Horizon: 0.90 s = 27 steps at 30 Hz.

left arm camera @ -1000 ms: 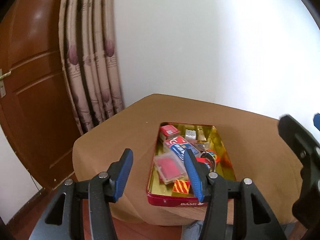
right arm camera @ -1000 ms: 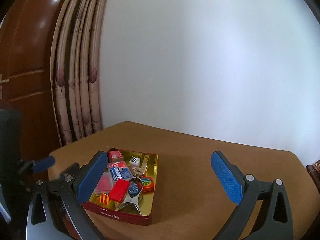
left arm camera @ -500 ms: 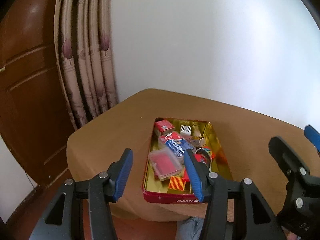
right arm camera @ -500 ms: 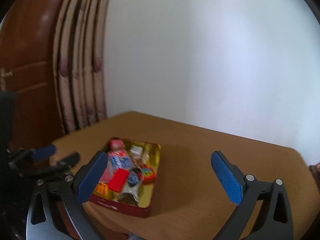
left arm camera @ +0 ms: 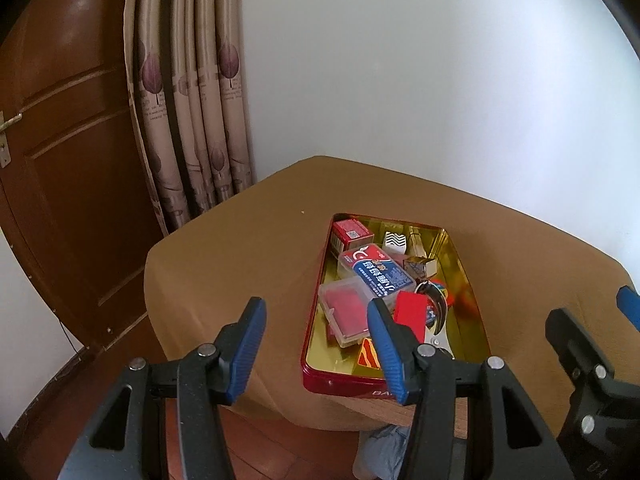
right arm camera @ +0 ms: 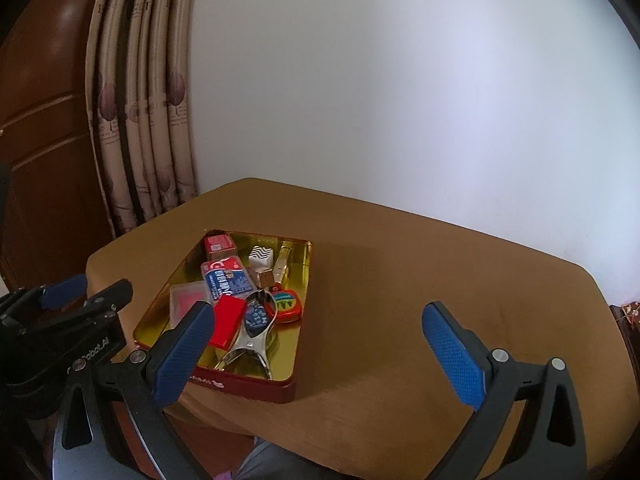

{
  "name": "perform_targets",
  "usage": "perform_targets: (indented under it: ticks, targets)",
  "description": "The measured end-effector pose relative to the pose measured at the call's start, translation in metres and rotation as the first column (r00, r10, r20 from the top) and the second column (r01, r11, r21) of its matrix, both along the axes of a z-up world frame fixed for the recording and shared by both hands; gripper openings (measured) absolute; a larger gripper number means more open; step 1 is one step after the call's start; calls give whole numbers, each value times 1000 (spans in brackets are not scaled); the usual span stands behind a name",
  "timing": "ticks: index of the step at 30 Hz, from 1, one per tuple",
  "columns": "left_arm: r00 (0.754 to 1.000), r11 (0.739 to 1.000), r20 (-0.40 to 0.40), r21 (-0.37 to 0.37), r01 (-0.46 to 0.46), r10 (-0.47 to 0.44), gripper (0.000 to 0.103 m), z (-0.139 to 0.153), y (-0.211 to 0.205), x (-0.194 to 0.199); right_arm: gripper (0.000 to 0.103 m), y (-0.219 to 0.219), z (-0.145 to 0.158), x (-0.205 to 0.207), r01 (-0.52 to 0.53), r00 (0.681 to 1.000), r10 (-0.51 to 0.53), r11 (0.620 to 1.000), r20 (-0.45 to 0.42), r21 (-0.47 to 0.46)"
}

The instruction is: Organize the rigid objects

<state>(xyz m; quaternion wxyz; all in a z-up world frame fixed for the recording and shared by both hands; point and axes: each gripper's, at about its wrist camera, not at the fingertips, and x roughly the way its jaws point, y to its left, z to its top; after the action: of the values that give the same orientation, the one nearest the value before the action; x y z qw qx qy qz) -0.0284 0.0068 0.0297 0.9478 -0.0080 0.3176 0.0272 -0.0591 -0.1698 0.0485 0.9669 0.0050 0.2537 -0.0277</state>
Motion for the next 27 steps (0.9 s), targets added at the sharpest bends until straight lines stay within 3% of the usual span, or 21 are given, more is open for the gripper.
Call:
perform_targets:
  ticks: [6, 27]
  targets:
    - [998, 1000, -51, 6, 25, -25, 54, -5, -6, 4, 103, 0, 0, -2, -11, 1000, 11, 1000, 4, 23]
    - [999, 1000, -41, 12, 3, -2, 54, -3, -3, 3, 103, 8, -3, -6, -36, 999, 37, 998, -23, 43]
